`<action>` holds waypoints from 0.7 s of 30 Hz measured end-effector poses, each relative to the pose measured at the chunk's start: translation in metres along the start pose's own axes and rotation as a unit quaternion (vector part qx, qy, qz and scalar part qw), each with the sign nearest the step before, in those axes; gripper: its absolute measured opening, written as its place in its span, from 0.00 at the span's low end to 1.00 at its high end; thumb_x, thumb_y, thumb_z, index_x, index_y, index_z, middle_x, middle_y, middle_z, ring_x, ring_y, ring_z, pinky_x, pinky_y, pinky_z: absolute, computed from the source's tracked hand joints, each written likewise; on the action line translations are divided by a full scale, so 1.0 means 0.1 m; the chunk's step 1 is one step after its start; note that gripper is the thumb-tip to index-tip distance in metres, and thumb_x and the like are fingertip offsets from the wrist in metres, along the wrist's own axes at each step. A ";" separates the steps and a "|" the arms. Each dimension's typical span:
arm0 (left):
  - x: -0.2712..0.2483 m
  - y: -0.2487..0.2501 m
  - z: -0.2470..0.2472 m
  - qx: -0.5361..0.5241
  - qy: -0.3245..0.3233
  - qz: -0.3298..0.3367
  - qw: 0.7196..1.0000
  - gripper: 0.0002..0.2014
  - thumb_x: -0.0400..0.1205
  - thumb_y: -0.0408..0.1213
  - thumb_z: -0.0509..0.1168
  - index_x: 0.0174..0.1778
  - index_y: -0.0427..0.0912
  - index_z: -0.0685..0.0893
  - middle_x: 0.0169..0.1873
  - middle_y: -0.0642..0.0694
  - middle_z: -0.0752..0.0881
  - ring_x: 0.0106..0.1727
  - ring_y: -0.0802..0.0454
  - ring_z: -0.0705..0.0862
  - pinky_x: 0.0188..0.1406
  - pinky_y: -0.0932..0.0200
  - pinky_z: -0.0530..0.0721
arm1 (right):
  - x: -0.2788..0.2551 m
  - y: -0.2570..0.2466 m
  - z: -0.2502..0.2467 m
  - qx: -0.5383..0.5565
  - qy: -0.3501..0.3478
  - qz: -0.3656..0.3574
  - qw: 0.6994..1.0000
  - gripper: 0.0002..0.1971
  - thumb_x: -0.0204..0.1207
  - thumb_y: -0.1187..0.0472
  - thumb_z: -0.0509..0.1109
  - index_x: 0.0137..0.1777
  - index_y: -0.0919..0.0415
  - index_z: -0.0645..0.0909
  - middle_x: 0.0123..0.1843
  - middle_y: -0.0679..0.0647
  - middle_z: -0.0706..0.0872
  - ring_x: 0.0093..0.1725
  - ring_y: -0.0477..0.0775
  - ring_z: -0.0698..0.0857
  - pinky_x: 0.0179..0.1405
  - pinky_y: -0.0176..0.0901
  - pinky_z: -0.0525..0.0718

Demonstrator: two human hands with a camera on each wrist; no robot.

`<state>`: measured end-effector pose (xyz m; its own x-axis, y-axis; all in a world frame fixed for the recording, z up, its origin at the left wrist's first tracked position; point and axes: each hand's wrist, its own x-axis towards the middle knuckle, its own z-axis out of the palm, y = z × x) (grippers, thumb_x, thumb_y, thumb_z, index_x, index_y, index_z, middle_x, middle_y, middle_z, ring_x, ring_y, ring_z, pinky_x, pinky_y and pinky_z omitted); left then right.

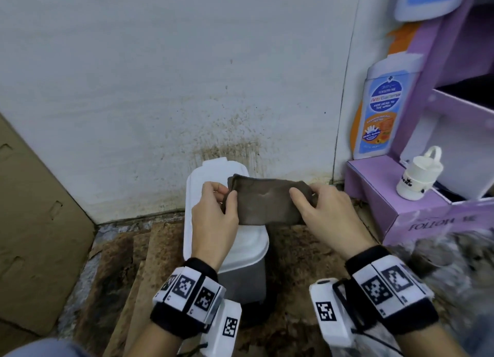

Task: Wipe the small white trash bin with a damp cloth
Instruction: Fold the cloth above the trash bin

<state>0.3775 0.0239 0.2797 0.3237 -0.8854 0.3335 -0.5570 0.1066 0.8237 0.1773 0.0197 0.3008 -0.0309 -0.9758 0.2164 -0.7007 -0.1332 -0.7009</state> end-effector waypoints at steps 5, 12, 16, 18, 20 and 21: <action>0.09 0.56 0.35 -0.053 -0.035 0.050 0.997 0.05 0.88 0.43 0.66 0.52 0.46 0.79 0.42 0.53 0.85 0.45 0.65 0.82 0.36 0.74 0.77 | 0.15 0.15 -0.80 -0.058 0.025 -0.039 0.997 0.23 0.83 0.43 0.63 0.35 0.60 0.78 0.29 0.53 0.80 0.32 0.51 0.79 0.28 0.45 0.68; 0.14 1.32 0.99 -0.085 -0.095 0.140 0.982 0.07 0.88 0.44 0.64 0.53 0.45 0.79 0.44 0.52 0.84 0.45 0.53 0.83 0.42 0.55 0.80 | 0.14 0.51 -1.84 -0.081 0.062 -0.030 0.994 0.21 0.84 0.44 0.64 0.37 0.60 0.82 0.29 0.53 0.84 0.31 0.46 0.81 0.27 0.36 0.71; 0.09 1.62 1.53 -0.093 -0.137 0.191 0.967 0.06 0.87 0.43 0.66 0.51 0.45 0.78 0.43 0.53 0.84 0.40 0.57 0.82 0.36 0.65 0.76 | -0.01 0.94 -2.22 -0.062 0.095 0.019 0.993 0.22 0.84 0.47 0.65 0.33 0.61 0.79 0.24 0.49 0.78 0.24 0.44 0.76 0.23 0.35 0.68; 0.04 1.72 1.85 -0.088 -0.175 0.226 0.954 0.05 0.87 0.41 0.67 0.49 0.46 0.78 0.43 0.50 0.84 0.39 0.56 0.82 0.35 0.69 0.74 | -0.13 1.22 -2.33 -0.068 0.118 0.051 0.989 0.22 0.84 0.47 0.65 0.35 0.62 0.81 0.27 0.52 0.80 0.27 0.47 0.76 0.27 0.43 0.70; -0.07 1.77 2.20 -0.070 -0.223 0.270 0.934 0.05 0.86 0.41 0.67 0.49 0.46 0.78 0.44 0.48 0.84 0.39 0.52 0.82 0.39 0.63 0.76 | -0.27 1.54 -2.38 -0.067 0.150 0.078 0.983 0.21 0.84 0.46 0.65 0.33 0.57 0.80 0.28 0.52 0.82 0.30 0.49 0.79 0.28 0.40 0.71; -0.13 1.77 2.37 -0.058 -0.245 0.290 0.923 0.05 0.86 0.41 0.67 0.49 0.45 0.78 0.44 0.48 0.83 0.39 0.51 0.81 0.40 0.58 0.77 | -0.35 1.71 -2.37 -0.071 0.162 0.094 0.980 0.20 0.84 0.47 0.66 0.32 0.54 0.79 0.28 0.51 0.82 0.30 0.47 0.79 0.26 0.35 0.70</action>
<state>0.0935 -0.0530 0.3121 -0.4044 -0.7599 0.5089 -0.4334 0.6492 0.6250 -0.1104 0.0720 0.3343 -0.3772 -0.8714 0.3137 -0.7521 0.0905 -0.6528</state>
